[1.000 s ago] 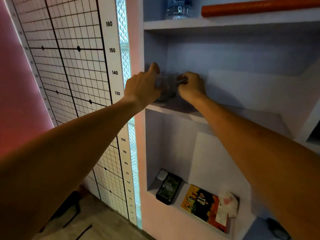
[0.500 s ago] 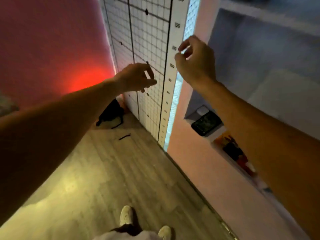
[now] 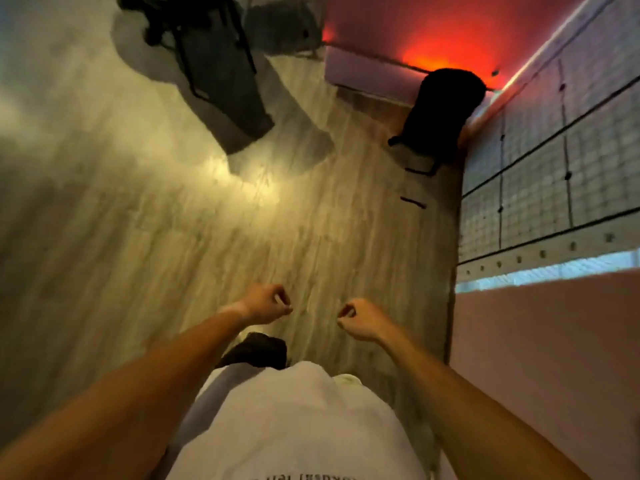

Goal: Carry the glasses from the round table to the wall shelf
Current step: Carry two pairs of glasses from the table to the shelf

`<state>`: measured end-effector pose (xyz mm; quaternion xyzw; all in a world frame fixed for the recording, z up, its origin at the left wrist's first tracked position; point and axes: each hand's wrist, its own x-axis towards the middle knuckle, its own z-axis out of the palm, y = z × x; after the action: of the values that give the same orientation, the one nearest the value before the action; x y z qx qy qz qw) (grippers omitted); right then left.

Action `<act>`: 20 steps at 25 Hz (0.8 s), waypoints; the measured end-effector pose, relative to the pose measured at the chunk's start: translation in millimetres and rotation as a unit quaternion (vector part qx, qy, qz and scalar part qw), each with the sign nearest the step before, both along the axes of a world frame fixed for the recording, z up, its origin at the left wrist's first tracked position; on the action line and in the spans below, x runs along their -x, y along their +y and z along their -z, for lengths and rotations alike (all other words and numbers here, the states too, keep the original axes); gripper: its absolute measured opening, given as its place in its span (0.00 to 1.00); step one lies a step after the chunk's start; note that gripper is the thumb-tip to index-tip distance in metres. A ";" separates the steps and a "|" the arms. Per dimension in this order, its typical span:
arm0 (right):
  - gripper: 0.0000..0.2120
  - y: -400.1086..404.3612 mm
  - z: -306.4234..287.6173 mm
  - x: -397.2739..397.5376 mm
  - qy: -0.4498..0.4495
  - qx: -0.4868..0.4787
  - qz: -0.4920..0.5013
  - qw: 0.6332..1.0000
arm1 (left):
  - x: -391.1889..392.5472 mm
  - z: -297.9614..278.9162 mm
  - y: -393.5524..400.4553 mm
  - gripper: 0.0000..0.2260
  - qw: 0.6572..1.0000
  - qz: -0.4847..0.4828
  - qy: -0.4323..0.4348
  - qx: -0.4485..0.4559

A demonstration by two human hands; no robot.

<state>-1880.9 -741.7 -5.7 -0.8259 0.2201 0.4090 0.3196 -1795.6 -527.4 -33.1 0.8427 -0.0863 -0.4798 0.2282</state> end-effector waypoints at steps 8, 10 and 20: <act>0.10 131.4 23.0 -146.3 0.034 0.004 -0.116 0.993 | -53.0 32.4 159.9 0.05 0.982 -0.183 0.042 -0.001; 0.10 161.8 18.7 -193.6 0.029 -0.015 -0.159 0.987 | -80.4 31.5 182.9 0.04 0.970 -0.238 0.055 0.012; 0.11 294.3 35.1 -493.7 0.011 -0.045 -0.351 0.935 | -312.9 37.8 282.3 0.05 0.914 -0.403 0.047 0.007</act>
<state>-1387.2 -447.3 -40.9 -0.8310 -0.0990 0.5133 0.1901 -1482.7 -245.0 -70.9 0.7810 0.2682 -0.3853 0.4118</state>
